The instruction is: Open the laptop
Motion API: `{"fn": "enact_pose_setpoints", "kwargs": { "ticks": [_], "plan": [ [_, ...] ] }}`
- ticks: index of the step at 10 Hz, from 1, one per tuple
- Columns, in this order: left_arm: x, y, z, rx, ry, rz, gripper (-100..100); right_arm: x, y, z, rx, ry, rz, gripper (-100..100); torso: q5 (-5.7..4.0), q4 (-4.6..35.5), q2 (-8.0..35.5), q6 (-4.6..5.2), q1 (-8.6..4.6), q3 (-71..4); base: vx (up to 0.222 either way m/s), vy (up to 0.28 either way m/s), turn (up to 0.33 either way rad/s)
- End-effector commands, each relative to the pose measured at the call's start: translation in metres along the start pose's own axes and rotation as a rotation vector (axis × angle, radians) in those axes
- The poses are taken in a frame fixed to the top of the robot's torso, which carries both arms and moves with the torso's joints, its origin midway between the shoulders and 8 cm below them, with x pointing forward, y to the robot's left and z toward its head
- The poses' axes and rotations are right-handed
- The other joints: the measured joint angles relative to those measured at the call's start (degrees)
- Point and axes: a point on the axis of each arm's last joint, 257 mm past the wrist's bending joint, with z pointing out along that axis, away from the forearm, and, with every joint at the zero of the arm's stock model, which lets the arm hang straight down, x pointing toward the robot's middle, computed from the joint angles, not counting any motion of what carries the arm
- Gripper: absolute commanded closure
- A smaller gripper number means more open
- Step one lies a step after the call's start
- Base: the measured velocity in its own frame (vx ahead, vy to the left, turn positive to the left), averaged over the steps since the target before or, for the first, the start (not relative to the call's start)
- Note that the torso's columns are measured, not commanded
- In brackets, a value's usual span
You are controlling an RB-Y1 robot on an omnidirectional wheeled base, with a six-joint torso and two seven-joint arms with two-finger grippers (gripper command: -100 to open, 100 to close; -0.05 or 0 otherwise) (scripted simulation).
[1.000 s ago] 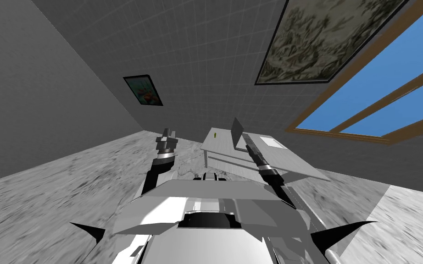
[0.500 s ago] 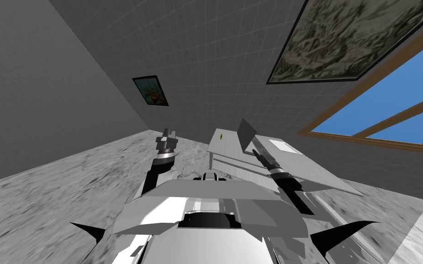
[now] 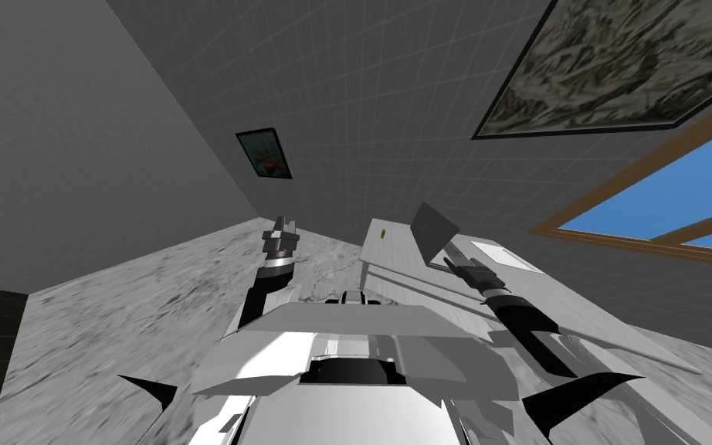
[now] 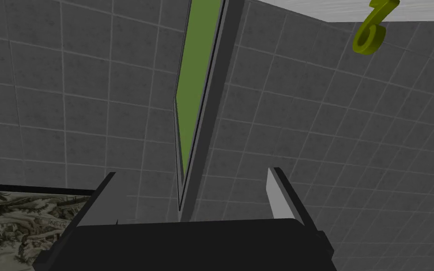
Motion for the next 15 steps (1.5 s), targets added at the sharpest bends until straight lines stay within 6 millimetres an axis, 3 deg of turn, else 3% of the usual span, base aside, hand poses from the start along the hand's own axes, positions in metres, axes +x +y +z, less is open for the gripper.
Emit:
{"fn": "enact_pose_setpoints", "kwargs": {
  "ticks": [1, 3, 4, 6, 12, 13, 15],
  "plan": [
    [0.000, 0.000, 0.000, 0.000, 0.000, 0.000, 0, 0.006, -0.036, -0.001, 0.050, 0.039, -0.124, -100, -0.04, 0.0, 0.1, 0.01, -0.13, 0.1, 0.044, 0.089, 0.040],
    [0.000, 0.000, 0.000, 0.000, 0.000, 0.000, 0, 0.003, -0.075, -0.005, 0.103, 0.078, -0.267, -100, 0.02, 0.0, 0.1, 0.00, 0.04, 0.1, 0.070, 0.115, 0.075],
    [0.000, 0.000, 0.000, 0.000, 0.000, 0.000, 0, 0.003, -0.075, -0.005, 0.103, 0.078, -0.267, -100, 0.03, 0.0, 0.0, -0.01, 0.16, 0.0, 0.041, 0.092, 0.028],
    [0.000, 0.000, 0.000, 0.000, 0.000, 0.000, 0, -0.004, -0.109, -0.009, 0.151, 0.111, -0.398, -100, -0.01, 0.0, 0.1, 0.00, -0.04, 0.1, 0.046, 0.080, 0.059],
    [0.000, 0.000, 0.000, 0.000, 0.000, 0.000, 0, -0.044, -0.188, -0.018, 0.263, 0.171, -0.723, -100, -0.03, 0.0, 0.1, 0.00, -0.06, 0.0, 0.067, 0.108, 0.058],
    [0.000, 0.000, 0.000, 0.000, 0.000, 0.000, 0, -0.052, -0.197, -0.019, 0.277, 0.176, -0.768, -100, -0.01, 0.0, 0.1, 0.00, -0.02, 0.0, 0.089, 0.101, 0.056],
    [0.000, 0.000, 0.000, 0.000, 0.000, 0.000, 0, -0.048, -0.192, -0.017, 0.270, 0.174, -0.741, -100, -0.01, 0.0, 0.1, -0.04, -0.06, 0.1, 0.023, 0.026, -0.005]
  ]
}}
